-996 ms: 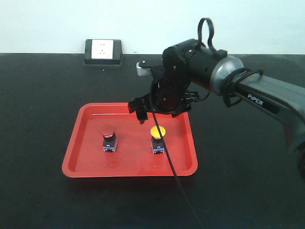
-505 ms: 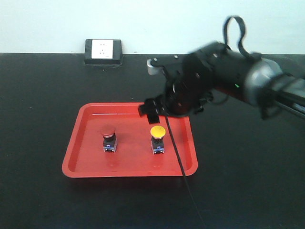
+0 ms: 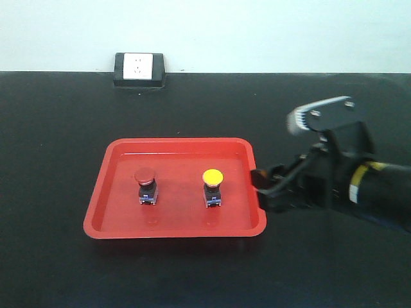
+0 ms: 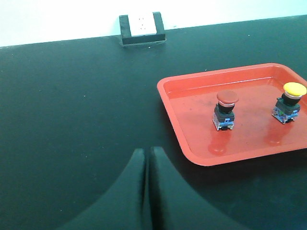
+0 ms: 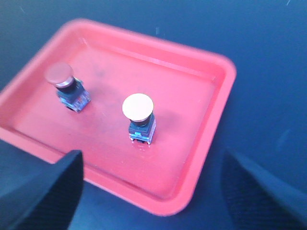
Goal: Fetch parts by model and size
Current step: 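Lift the right gripper and withdraw it from the tray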
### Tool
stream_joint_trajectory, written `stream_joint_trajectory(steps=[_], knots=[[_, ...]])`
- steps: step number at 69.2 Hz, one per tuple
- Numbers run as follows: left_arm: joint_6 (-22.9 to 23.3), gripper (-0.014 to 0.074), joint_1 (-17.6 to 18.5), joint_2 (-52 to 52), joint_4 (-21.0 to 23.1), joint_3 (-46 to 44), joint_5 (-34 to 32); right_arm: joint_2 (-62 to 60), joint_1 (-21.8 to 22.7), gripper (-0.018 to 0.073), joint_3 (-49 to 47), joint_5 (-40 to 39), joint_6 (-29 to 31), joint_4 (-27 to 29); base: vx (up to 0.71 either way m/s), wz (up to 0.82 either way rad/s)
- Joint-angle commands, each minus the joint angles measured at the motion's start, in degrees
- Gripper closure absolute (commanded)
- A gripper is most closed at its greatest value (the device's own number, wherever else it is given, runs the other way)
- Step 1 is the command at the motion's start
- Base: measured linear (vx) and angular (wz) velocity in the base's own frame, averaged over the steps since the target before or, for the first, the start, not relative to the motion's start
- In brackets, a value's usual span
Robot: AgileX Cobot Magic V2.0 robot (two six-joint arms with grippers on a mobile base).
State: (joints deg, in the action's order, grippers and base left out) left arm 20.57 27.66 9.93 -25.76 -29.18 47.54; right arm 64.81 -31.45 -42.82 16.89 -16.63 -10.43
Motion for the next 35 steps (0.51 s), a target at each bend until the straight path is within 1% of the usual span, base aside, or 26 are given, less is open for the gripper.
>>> stream_joint_trajectory(steps=[1, 6, 11, 17, 18, 23, 35], knots=[[0.1, 0.0603, 0.1, 0.8, -0.8, -1.5, -3.6, -7.6, 0.1, 0.0089, 1.8, -4.2, 0.2, -2.2, 0.00, 0.00], [0.1, 0.0603, 0.1, 0.8, -0.8, -1.5, -3.7, -13.3, 0.1, 0.0158, 4.2, -3.8, 0.2, -3.4, 0.00, 0.00], [0.1, 0.0603, 0.1, 0.8, -0.8, -1.5, -3.7, -18.1, 0.1, 0.0251, 6.3, -3.3, 0.2, -3.8, 0.00, 0.00], [0.1, 0.0603, 0.1, 0.8, -0.8, -1.5, -3.7, -23.9, 0.1, 0.0402, 9.1, -2.2, 0.2, -4.8, 0.00, 0.00], [0.1, 0.0603, 0.1, 0.8, -0.8, -1.5, -3.7, -24.8, 0.1, 0.0440, 9.5, -2.0, 0.2, -5.0, 0.00, 0.00], [0.1, 0.0603, 0.1, 0.8, -0.8, -1.5, -3.7, -29.2, 0.1, 0.0571, 12.2, -1.3, 0.2, -5.4, 0.00, 0.00], [0.1, 0.0603, 0.1, 0.8, -0.8, -1.5, -3.7, -37.4, 0.1, 0.0570, 18.1, 0.0, 0.2, -5.4, 0.00, 0.00]])
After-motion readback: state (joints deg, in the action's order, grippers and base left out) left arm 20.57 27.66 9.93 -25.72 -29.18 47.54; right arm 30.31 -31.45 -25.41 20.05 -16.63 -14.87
